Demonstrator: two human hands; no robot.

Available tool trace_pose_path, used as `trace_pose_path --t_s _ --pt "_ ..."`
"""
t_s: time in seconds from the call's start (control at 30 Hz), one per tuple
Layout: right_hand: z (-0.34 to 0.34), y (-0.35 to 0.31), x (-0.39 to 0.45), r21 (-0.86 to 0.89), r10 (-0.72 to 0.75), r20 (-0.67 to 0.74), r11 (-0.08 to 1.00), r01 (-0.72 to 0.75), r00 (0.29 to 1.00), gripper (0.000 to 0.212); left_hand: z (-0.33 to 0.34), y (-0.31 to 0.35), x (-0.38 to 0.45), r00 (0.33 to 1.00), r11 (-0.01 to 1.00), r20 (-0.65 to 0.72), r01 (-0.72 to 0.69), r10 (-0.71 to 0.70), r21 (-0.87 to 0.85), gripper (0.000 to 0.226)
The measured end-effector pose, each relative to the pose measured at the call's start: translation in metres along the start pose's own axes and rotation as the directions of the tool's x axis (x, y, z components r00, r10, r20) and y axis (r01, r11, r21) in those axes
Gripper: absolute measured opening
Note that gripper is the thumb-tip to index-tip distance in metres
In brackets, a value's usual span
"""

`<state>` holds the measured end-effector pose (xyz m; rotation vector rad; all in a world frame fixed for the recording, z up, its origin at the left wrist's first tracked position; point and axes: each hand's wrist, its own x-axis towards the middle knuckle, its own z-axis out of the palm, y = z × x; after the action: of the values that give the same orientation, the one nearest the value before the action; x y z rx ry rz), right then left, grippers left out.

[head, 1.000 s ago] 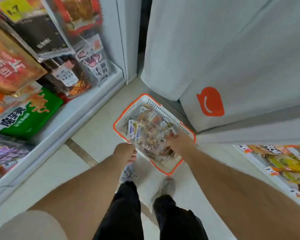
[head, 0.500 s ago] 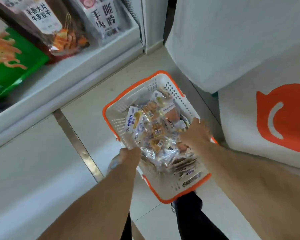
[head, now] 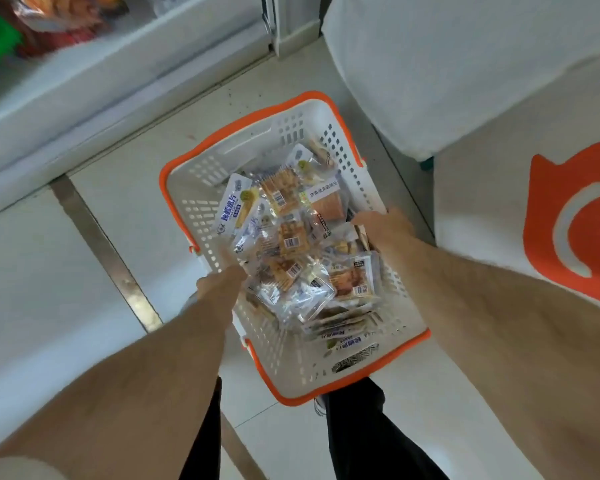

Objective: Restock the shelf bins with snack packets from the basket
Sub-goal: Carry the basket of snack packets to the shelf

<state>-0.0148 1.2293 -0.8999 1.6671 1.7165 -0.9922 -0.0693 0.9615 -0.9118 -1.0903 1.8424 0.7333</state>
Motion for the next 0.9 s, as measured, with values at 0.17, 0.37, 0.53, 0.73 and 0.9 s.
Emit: trace_pose_path --t_s 0.17,0.37,0.53,0.73,0.9 --pt "-0.019 0.021 -0.051 0.182 0.141 -0.013 0.974 -0.136 0.99 0.085 -0.029 0.032 -0.037 0.995 0.983 0.018 -0.095 0.093 0.158 0.052" --pt "-0.032 0.06 -0.122 0.428 0.235 0.0 0.878 -0.213 0.972 0.074 -0.061 0.07 -0.075 0.957 0.842 0.118 -0.29 0.266 0.454 0.035" --pt "-0.013 0.099 -0.191 0.645 0.37 0.007 0.708 -0.287 0.929 0.061 -0.079 0.087 -0.11 0.884 0.625 0.243 -0.457 0.4 0.633 0.043" --pt "0.035 0.16 -0.275 0.815 0.485 0.056 0.483 -0.32 0.873 0.053 -0.083 0.064 -0.145 0.789 0.334 0.34 -0.547 0.511 0.767 0.055" --pt "0.091 0.222 -0.356 0.893 0.599 0.113 0.289 -0.346 0.793 0.053 -0.086 0.008 -0.182 0.675 0.084 0.523 -0.65 0.521 0.756 0.066"
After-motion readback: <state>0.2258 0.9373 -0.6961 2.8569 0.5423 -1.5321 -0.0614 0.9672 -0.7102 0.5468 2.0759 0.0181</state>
